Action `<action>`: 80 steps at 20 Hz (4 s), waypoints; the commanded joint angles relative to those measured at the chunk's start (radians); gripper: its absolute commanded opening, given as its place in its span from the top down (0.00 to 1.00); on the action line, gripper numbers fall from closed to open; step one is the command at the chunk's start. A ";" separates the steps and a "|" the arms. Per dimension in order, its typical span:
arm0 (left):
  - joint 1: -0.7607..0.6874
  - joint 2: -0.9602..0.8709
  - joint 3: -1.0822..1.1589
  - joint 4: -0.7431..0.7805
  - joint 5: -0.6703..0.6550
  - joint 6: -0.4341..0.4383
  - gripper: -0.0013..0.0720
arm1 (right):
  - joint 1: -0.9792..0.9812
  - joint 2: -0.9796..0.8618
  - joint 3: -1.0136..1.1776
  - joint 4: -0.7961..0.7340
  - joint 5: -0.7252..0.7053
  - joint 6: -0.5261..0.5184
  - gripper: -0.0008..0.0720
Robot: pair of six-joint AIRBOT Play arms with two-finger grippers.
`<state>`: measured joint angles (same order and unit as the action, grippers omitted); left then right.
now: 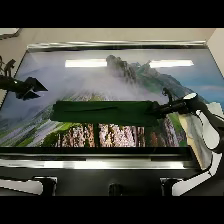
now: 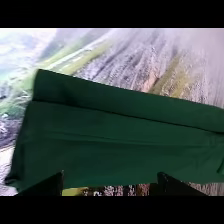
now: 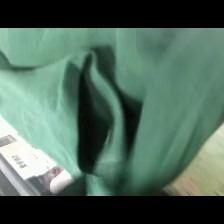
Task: Fold the shirts.
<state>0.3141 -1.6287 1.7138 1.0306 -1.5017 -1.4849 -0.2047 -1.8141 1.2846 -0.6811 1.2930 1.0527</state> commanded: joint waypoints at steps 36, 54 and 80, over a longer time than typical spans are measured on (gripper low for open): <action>-0.135 0.328 -0.238 -0.020 0.480 -0.010 0.95 | 0.577 0.208 0.099 0.260 -0.318 0.517 0.93; -0.046 0.502 -0.280 -0.016 0.421 0.081 0.95 | 0.349 0.279 0.103 -0.563 0.134 0.769 0.16; -0.047 0.502 -0.280 -0.016 0.420 0.099 0.95 | -0.191 0.612 0.064 -0.233 -0.081 0.654 0.93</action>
<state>0.2668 -1.1271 1.4345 1.0142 -1.0813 -1.3865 -0.2115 -1.2812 1.2476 -0.7387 1.0840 1.6112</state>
